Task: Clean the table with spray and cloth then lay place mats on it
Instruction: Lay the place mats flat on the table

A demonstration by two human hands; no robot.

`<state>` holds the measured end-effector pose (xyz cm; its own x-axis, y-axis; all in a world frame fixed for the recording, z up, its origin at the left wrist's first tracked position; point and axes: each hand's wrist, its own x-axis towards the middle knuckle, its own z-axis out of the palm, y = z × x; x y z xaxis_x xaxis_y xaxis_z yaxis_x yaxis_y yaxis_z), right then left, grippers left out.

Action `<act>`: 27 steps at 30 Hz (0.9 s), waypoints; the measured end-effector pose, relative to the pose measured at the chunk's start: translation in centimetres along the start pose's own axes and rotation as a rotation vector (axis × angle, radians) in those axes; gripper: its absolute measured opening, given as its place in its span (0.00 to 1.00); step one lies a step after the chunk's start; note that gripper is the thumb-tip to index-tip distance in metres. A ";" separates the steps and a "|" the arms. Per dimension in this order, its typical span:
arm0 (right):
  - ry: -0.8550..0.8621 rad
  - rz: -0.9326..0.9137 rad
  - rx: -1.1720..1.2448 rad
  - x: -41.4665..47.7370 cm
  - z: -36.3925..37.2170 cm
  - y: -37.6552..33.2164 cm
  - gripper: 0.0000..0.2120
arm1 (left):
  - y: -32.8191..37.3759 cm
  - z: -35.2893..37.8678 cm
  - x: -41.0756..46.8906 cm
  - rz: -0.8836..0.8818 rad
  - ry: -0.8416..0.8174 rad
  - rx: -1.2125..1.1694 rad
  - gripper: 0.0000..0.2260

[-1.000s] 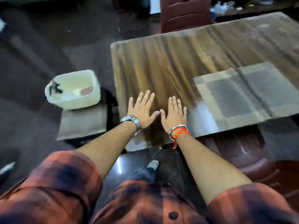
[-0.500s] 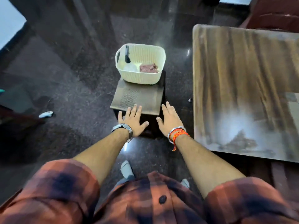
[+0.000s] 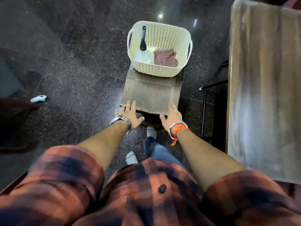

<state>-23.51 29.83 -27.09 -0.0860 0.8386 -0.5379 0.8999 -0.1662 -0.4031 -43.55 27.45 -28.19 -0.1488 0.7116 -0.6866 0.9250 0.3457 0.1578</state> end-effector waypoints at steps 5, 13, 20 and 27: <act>-0.133 0.198 0.104 4.7 0.7 0.2 0.28 | -1.3 -0.9 5.2 -0.160 -0.102 -0.101 0.45; -0.147 0.424 0.068 8.4 1.7 0.9 0.27 | -2.6 -1.0 9.5 -0.220 -0.119 -0.371 0.39; 0.185 0.378 -0.208 7.9 1.0 -3.6 0.20 | -1.8 -4.4 8.6 -0.103 0.067 -0.409 0.06; -0.088 -0.098 -0.462 7.2 2.6 -17.9 0.15 | -4.7 -12.4 5.8 0.310 -0.080 0.017 0.05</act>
<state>-41.30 37.49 -25.67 -0.1982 0.7884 -0.5823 0.9797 0.1766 -0.0943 -53.07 37.55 -24.15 0.1684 0.7308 -0.6615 0.9279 0.1090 0.3566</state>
